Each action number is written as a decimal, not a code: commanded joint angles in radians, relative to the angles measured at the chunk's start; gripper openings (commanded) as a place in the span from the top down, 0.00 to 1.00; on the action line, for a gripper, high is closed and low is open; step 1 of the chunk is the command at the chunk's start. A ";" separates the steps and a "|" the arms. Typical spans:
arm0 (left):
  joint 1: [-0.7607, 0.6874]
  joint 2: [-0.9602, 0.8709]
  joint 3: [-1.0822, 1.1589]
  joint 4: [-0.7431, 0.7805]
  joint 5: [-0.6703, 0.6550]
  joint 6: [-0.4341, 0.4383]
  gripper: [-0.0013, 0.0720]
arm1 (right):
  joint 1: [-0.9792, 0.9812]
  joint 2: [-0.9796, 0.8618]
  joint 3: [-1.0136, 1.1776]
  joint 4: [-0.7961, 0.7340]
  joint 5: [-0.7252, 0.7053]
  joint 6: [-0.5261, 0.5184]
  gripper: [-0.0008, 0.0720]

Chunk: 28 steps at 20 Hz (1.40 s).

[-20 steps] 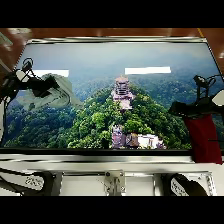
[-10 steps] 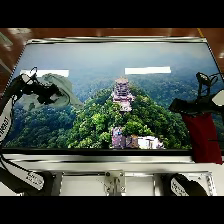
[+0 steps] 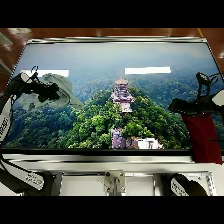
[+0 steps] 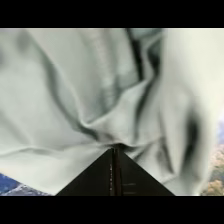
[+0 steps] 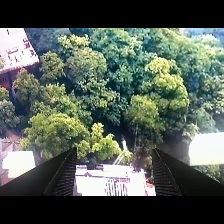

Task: Fold the shirts.

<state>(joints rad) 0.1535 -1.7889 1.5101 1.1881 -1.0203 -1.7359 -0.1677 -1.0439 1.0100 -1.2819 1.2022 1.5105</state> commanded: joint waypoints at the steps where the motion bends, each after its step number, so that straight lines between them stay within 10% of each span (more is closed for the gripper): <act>1: -0.028 0.102 0.022 -0.029 0.011 0.128 0.94 | 0.000 0.000 0.000 0.002 0.002 0.000 0.17; 4: -0.048 0.175 0.022 -0.026 0.032 0.166 0.93 | 0.000 0.000 0.000 0.010 0.025 0.000 0.17; 8: -0.050 0.100 0.022 -0.027 0.009 0.145 0.17 | 0.000 0.000 0.000 0.027 0.080 0.000 0.17; 10: -0.049 0.038 0.022 -0.025 -0.029 0.126 0.10 | 0.000 0.000 0.000 0.027 0.085 0.000 0.17; 21: -0.048 -0.076 0.022 0.118 -0.118 0.103 0.03 | 0.000 0.000 0.000 0.028 0.044 0.024 0.17; 24: -0.048 -0.076 0.022 0.160 -0.134 0.100 0.35 | 0.000 0.000 0.000 0.028 0.046 0.024 0.17; 28: -0.048 -0.089 0.022 0.155 -0.143 0.100 0.50 | 0.000 0.000 0.000 0.028 0.045 0.028 0.17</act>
<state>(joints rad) 0.1055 -1.8687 1.5322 1.3304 -1.1473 -1.6352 -0.1677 -1.0439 1.0100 -1.2541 1.2484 1.5333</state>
